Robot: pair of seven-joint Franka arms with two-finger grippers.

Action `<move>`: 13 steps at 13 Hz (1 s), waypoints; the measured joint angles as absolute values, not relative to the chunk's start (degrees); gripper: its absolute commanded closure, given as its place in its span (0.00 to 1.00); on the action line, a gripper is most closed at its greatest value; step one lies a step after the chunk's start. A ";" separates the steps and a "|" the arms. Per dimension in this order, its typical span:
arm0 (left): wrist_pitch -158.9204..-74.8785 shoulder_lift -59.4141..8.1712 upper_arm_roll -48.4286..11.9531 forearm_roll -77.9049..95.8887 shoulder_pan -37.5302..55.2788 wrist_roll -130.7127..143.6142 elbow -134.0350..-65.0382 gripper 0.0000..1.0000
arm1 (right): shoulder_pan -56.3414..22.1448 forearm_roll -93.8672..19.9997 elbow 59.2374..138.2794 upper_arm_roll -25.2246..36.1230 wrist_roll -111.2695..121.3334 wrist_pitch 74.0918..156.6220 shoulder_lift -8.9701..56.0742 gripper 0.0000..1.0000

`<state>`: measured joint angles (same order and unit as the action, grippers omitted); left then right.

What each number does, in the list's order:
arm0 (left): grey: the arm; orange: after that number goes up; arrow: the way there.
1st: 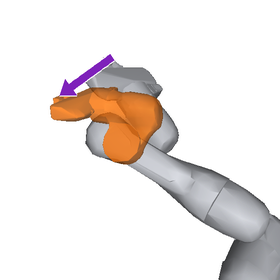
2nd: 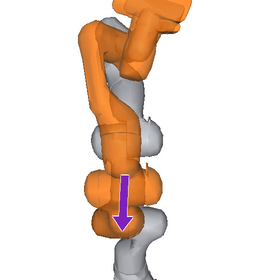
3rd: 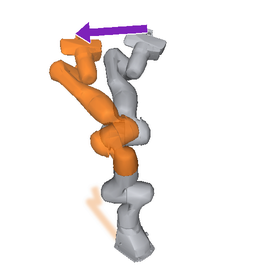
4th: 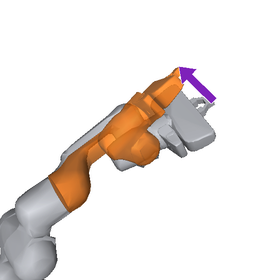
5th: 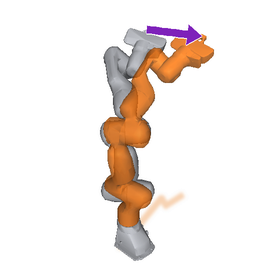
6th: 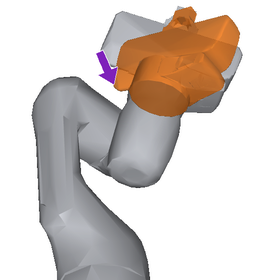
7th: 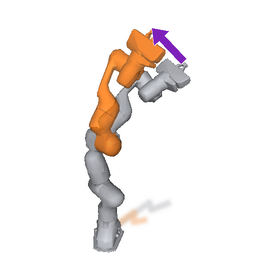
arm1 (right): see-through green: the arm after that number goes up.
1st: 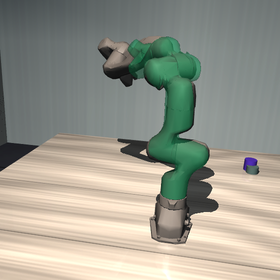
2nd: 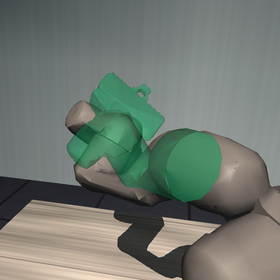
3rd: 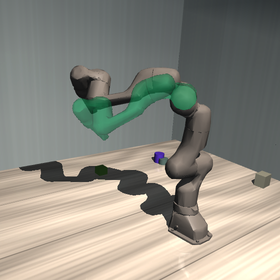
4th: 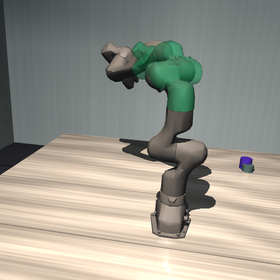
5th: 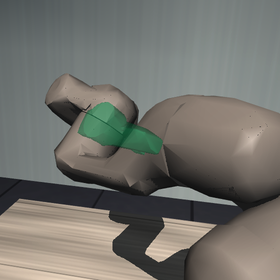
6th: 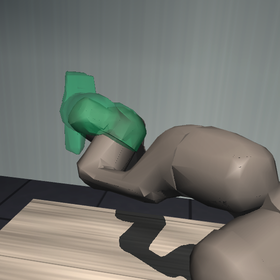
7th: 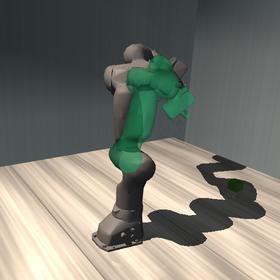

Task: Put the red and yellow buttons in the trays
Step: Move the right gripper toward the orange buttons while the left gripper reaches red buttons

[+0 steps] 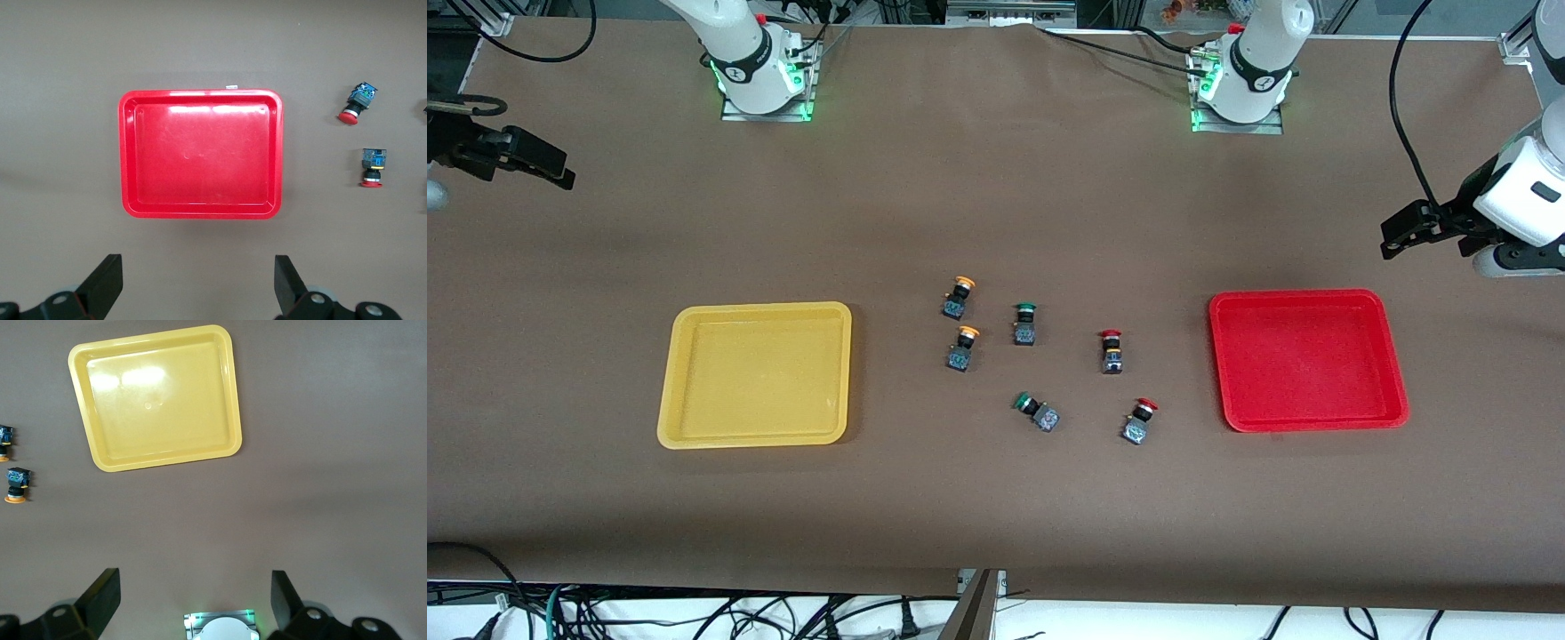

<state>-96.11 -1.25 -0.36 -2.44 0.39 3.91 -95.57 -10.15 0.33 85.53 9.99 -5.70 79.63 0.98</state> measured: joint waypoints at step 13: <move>-95.91 -1.26 -0.36 -2.44 0.39 3.92 -95.55 0.00 | -11.09 0.35 85.56 9.37 -5.68 83.09 7.24 0.00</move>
<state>-95.91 -1.26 -0.36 -2.44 0.39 3.92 -95.55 -11.09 0.35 85.56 9.37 -5.68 83.09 7.24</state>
